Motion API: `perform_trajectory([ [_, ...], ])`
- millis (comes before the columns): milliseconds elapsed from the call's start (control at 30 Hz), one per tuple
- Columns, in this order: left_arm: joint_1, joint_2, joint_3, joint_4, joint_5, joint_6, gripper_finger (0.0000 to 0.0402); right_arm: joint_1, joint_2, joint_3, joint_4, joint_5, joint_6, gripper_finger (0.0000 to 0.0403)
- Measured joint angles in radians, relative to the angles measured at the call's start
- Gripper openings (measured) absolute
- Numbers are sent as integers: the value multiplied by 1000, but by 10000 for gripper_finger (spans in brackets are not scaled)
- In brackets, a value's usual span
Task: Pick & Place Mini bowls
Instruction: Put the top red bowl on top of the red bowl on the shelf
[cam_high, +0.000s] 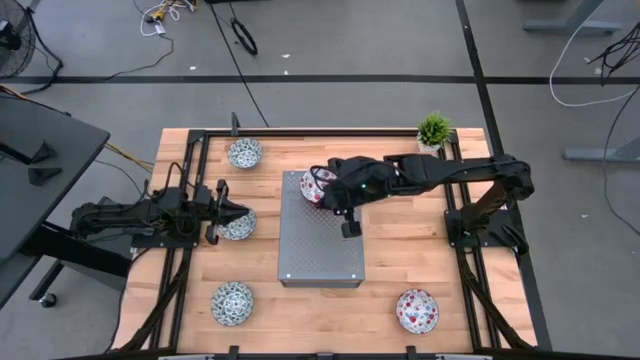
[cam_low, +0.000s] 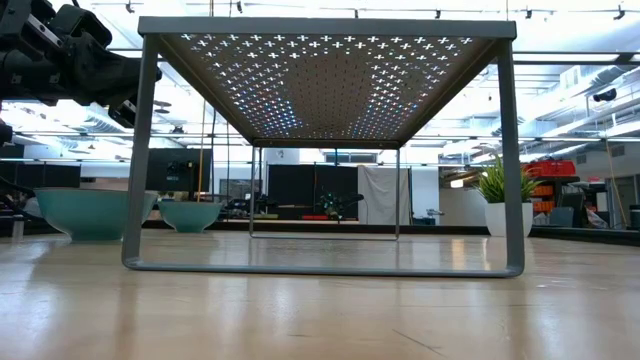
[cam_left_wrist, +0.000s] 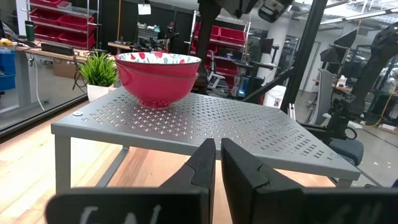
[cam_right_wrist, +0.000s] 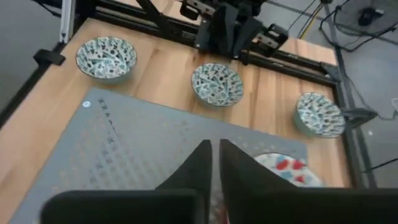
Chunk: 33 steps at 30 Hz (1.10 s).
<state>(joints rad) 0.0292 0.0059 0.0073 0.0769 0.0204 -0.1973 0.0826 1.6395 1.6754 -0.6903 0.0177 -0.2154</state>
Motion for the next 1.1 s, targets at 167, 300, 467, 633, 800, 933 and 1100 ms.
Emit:
perform_trajectory([
  [167,0,0,0,0,0,0,32,5,-7,-66,93,43,87,5],
  [300,0,0,0,0,0,0,32,5,-5,-106,135,197,167,3],
  [467,0,0,0,0,0,0,32,8,-8,-152,173,349,273,2],
  [633,0,0,0,0,0,0,32,26,-40,-231,235,459,346,1],
  [800,0,0,0,-2,0,1,32,48,-94,-336,356,473,375,1],
  [933,0,0,0,0,0,0,32,61,-126,-418,447,472,417,1],
  [1100,0,0,0,1,0,0,32,62,-132,-470,513,462,419,0],
])
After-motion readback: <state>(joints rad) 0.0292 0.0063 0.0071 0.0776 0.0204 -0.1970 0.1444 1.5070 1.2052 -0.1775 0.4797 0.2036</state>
